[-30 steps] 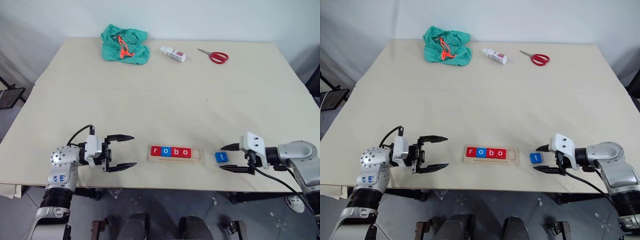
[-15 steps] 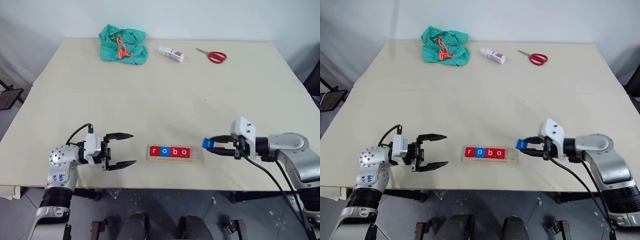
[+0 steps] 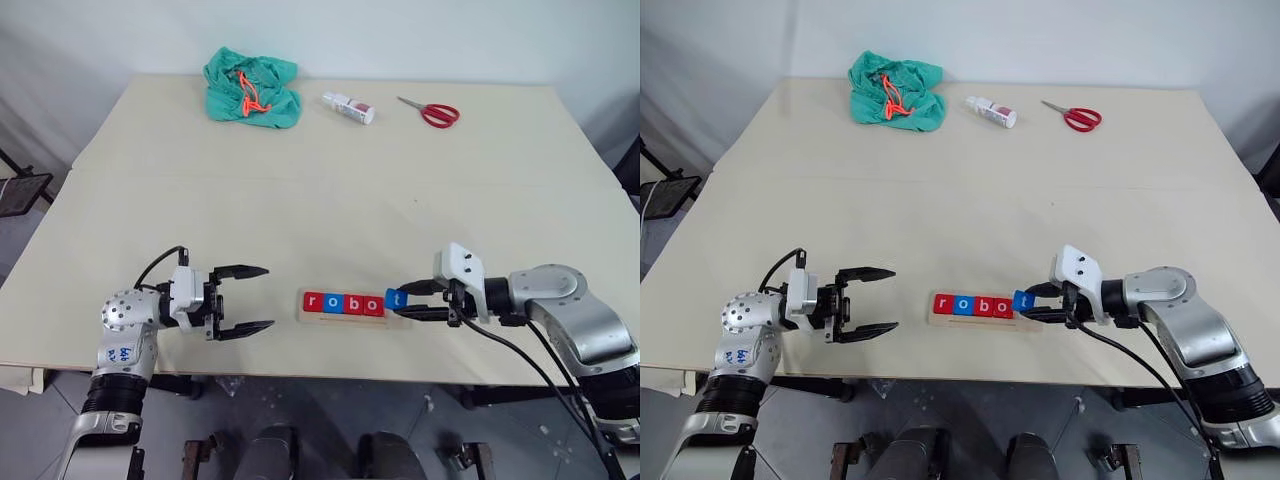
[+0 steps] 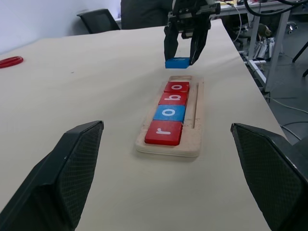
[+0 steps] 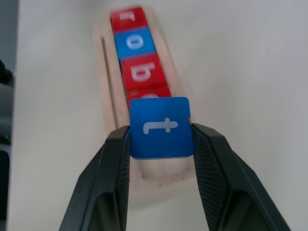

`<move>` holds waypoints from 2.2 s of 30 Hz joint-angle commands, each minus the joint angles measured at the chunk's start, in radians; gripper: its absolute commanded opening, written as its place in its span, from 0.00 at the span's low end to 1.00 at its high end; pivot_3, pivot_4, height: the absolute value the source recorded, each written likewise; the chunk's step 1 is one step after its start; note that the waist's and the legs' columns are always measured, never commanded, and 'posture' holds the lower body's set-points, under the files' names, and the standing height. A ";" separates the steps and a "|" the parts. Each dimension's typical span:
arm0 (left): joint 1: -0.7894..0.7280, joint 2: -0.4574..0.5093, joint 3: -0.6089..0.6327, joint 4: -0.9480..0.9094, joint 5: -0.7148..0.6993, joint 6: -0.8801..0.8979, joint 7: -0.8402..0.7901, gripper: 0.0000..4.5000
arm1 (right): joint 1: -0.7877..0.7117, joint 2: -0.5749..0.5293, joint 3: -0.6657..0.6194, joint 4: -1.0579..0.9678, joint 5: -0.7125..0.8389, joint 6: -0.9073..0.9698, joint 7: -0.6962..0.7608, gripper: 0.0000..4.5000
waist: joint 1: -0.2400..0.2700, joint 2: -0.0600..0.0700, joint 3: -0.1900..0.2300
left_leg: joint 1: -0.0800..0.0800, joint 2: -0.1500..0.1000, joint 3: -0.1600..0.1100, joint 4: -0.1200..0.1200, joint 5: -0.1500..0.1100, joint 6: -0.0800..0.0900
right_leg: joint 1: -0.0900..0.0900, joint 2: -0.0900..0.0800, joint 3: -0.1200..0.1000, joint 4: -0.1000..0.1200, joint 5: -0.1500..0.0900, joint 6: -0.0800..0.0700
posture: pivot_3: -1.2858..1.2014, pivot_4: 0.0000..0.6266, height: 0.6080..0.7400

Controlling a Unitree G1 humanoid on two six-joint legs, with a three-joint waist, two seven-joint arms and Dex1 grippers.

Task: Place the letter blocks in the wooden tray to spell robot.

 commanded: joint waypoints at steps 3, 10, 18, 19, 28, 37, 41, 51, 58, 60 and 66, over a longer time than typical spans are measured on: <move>0.022 0.014 0.018 -0.055 -0.015 -0.005 0.013 1.00 | -0.022 0.000 0.014 0.037 -0.033 -0.059 0.033 0.32 | -0.001 0.000 0.000 | 0.000 0.000 0.000 0.000 0.000 0.000 | 0.000 0.000 0.000 0.000 0.000 0.000 | 0.52 0.24 1.00; 0.035 0.013 0.021 -0.072 -0.013 0.001 0.026 1.00 | -0.039 0.033 0.018 0.081 -0.053 -0.096 0.044 0.32 | -0.003 0.000 0.000 | 0.000 0.000 0.000 0.000 0.000 0.000 | 0.000 0.000 0.000 0.000 0.000 0.000 | 0.52 0.24 1.00; 0.032 0.011 0.018 -0.067 -0.011 -0.003 0.032 1.00 | -0.037 0.047 0.028 0.093 -0.066 -0.116 0.053 0.32 | -0.002 0.000 0.000 | 0.000 0.000 0.000 0.000 0.000 0.000 | 0.000 0.000 0.000 0.000 0.000 0.000 | 0.52 0.24 1.00; 0.031 0.010 0.017 -0.066 -0.010 -0.003 0.033 1.00 | -0.034 0.046 0.030 0.095 -0.074 -0.120 0.048 0.40 | -0.003 0.000 0.000 | 0.000 0.000 0.000 0.000 0.000 0.000 | 0.000 0.000 0.000 0.000 0.000 0.000 | 0.52 0.24 1.00; 0.017 0.005 0.015 -0.046 -0.007 -0.010 0.031 1.00 | -0.034 0.018 -0.040 0.026 -0.047 -0.087 0.021 0.99 | -0.002 0.000 0.000 | 0.000 0.000 0.000 0.000 0.000 0.000 | 0.000 0.000 0.000 0.000 0.000 0.000 | 0.52 0.24 1.00; -0.013 -0.009 0.006 -0.012 0.000 -0.020 0.025 1.00 | 0.025 0.024 -0.130 -0.118 0.030 0.068 -0.071 0.86 | 0.000 0.000 0.000 | 0.000 0.000 0.000 0.000 0.000 0.000 | 0.000 0.000 0.000 0.000 0.000 0.000 | 0.52 0.24 1.00; -0.024 -0.012 0.002 0.004 0.000 -0.027 0.019 1.00 | 0.070 0.040 -0.142 -0.219 0.065 0.133 -0.119 0.54 | -0.001 0.000 0.000 | 0.000 0.000 0.000 0.000 0.000 0.000 | 0.000 0.000 0.000 0.000 0.000 0.000 | 0.52 0.24 1.00; -0.025 -0.021 -0.005 0.003 0.001 -0.029 0.022 1.00 | 0.082 0.059 -0.054 -0.247 0.040 0.163 -0.174 0.01 | -0.001 0.000 0.000 | 0.000 0.000 0.000 0.000 0.000 0.000 | 0.000 0.000 0.000 0.000 0.000 0.000 | 0.52 0.24 1.00; -0.012 -0.021 -0.005 -0.012 -0.002 -0.026 0.028 1.00 | 0.067 0.070 -0.009 -0.213 0.021 0.132 -0.164 0.01 | -0.001 0.000 0.000 | 0.000 0.000 0.000 0.000 0.000 0.000 | 0.000 0.000 0.000 0.000 0.000 0.000 | 0.52 0.24 1.00; -0.001 -0.015 -0.001 -0.020 -0.004 -0.026 0.029 1.00 | 0.066 0.057 0.004 -0.206 0.012 0.125 -0.156 0.01 | -0.002 0.000 0.000 | 0.000 0.000 0.000 0.000 0.000 0.000 | 0.000 0.000 0.000 0.000 0.000 0.000 | 0.52 0.24 1.00; 0.008 -0.013 0.000 -0.029 -0.005 -0.024 0.036 1.00 | 0.081 0.037 -0.001 -0.207 0.005 0.118 -0.143 0.01 | -0.001 0.000 0.000 | 0.000 0.000 0.000 0.000 0.000 0.000 | 0.000 0.000 0.000 0.000 0.000 0.000 | 0.52 0.24 1.00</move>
